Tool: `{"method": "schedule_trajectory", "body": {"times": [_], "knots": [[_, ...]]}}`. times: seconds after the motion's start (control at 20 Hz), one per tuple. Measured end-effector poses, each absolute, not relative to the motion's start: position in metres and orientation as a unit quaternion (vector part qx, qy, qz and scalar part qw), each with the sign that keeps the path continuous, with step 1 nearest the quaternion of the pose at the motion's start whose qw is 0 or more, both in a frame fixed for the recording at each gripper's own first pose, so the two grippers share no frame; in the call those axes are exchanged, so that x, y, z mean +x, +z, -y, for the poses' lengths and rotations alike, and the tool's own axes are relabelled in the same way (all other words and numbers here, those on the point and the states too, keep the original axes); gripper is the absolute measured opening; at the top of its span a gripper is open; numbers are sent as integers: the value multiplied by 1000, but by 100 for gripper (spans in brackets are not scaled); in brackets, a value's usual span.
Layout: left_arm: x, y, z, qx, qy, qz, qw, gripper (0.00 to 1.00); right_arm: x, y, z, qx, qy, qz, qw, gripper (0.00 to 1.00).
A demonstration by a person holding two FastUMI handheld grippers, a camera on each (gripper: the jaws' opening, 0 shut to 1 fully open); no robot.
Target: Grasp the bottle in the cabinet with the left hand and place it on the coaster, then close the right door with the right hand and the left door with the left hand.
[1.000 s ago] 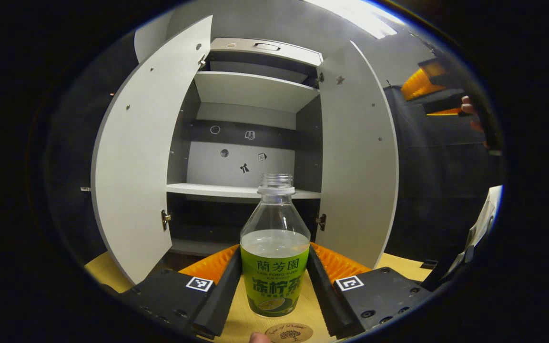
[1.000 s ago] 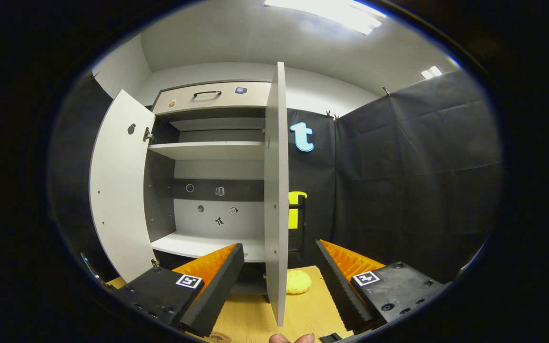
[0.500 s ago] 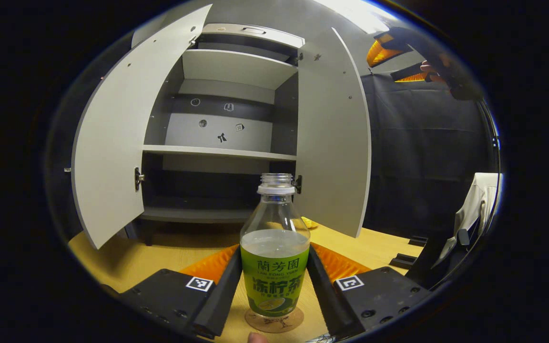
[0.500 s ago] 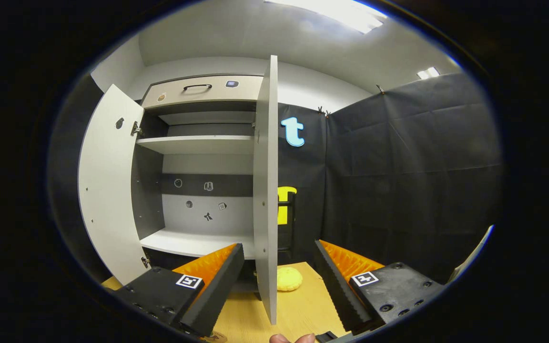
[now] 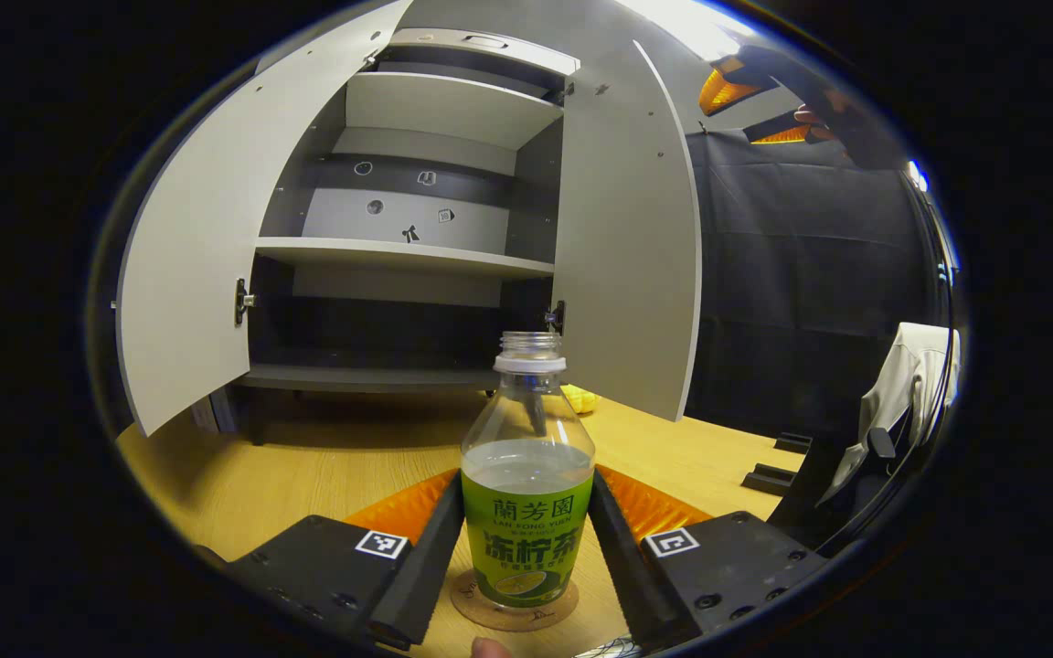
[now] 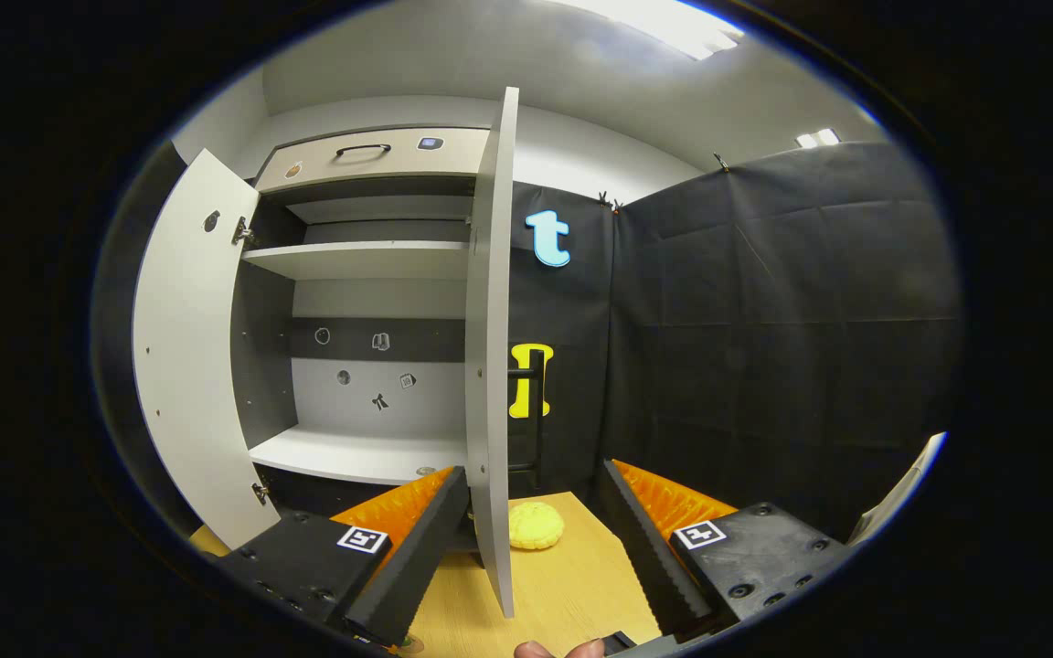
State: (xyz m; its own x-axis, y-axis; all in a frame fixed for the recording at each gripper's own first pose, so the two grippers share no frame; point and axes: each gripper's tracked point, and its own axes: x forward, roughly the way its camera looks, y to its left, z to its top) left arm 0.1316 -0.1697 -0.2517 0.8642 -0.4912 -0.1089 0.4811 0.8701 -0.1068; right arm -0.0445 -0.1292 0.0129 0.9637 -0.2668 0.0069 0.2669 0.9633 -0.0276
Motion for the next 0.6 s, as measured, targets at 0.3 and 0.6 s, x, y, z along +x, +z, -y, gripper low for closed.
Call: {"method": "schedule_trajectory", "body": {"times": [0.3,0.6], "knots": [[128,-261,173,-49,-254,-92,962,92,-48,9,137,-15,-142,-6,990,98],[118,-269,167,-43,-250,-114,961,95,-51,5,143,-4,-141,-10,990,98]]}}
